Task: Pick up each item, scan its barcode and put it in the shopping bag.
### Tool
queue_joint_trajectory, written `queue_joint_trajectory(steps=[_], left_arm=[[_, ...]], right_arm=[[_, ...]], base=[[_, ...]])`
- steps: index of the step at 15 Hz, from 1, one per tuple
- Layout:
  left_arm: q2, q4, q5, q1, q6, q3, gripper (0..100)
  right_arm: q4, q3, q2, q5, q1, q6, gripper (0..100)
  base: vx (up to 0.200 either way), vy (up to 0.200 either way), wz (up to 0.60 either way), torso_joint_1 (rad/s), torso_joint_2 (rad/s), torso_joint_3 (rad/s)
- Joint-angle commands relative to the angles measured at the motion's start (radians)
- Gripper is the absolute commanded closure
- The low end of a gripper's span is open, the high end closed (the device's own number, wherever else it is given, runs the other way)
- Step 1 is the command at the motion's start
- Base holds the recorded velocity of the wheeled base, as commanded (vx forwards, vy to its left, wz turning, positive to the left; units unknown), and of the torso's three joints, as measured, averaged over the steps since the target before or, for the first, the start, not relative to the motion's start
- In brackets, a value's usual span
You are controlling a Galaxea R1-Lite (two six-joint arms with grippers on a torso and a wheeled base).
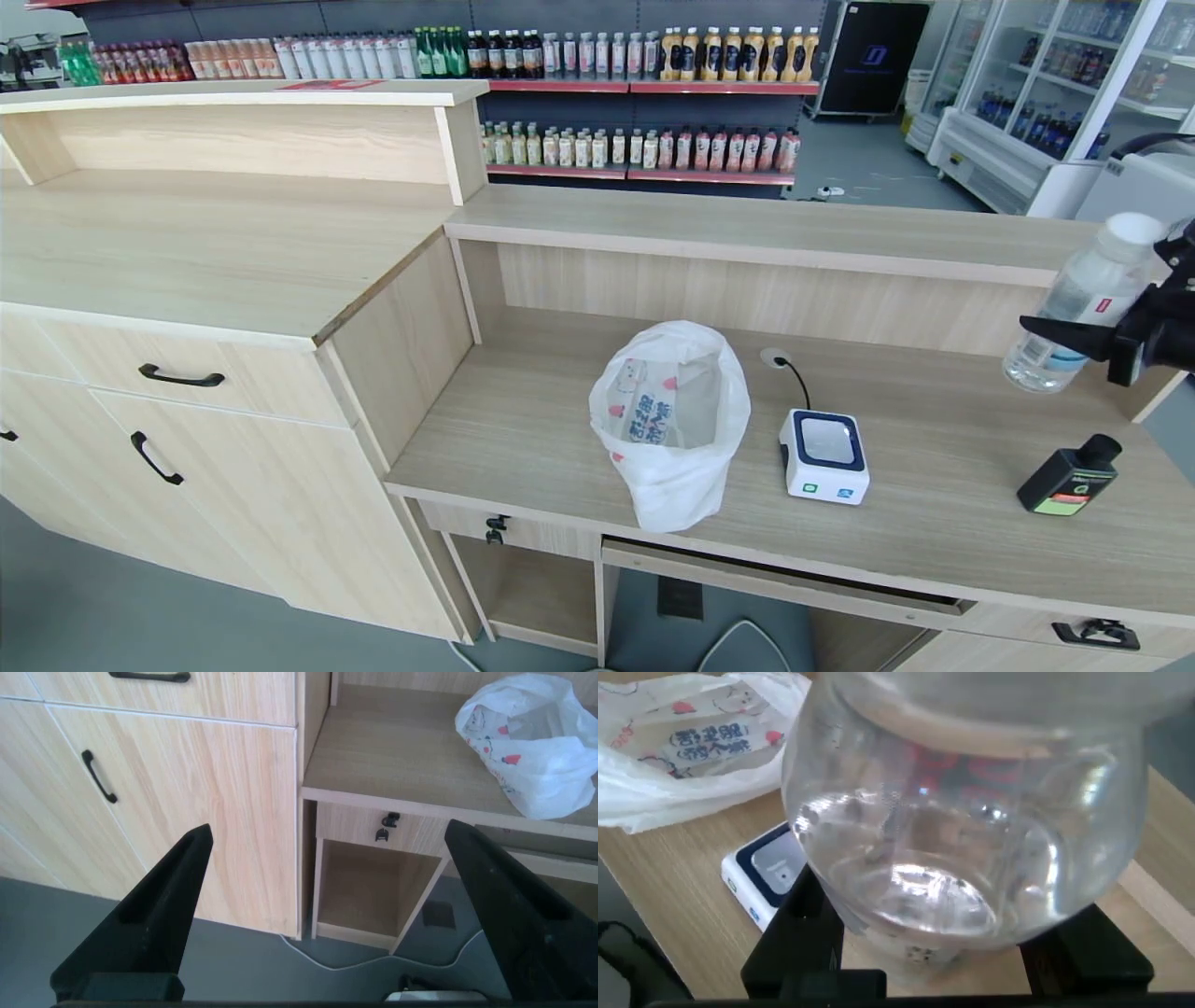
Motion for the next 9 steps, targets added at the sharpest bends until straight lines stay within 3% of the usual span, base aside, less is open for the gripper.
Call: queue_joint_trajectory(steps=[1, 3, 7, 9], left_arm=[[0.000, 0.000, 0.000, 0.000, 0.000, 0.000, 0], [0.000, 0.000, 0.000, 0.000, 0.000, 0.000, 0], [0.000, 0.000, 0.000, 0.000, 0.000, 0.000, 0], [0.000, 0.000, 0.000, 0.000, 0.000, 0.000, 0]], right_arm=[[-0.004, -0.006, -0.019, -0.093, 0.013, 0.096, 100], [-0.019, 0.000, -0.019, -0.269, 0.064, 0.249, 100], [-0.064, 0.054, -0.048, -0.372, 0.087, 0.249, 100], [-0.101, 0.073, -0.058, -0.485, 0.111, 0.248, 100]], base=[[0.000, 0.000, 0.00, 0.000, 0.00, 0.000], [0.000, 0.000, 0.00, 0.000, 0.00, 0.000], [0.000, 0.000, 0.00, 0.000, 0.00, 0.000], [0.000, 0.000, 0.00, 0.000, 0.00, 0.000]])
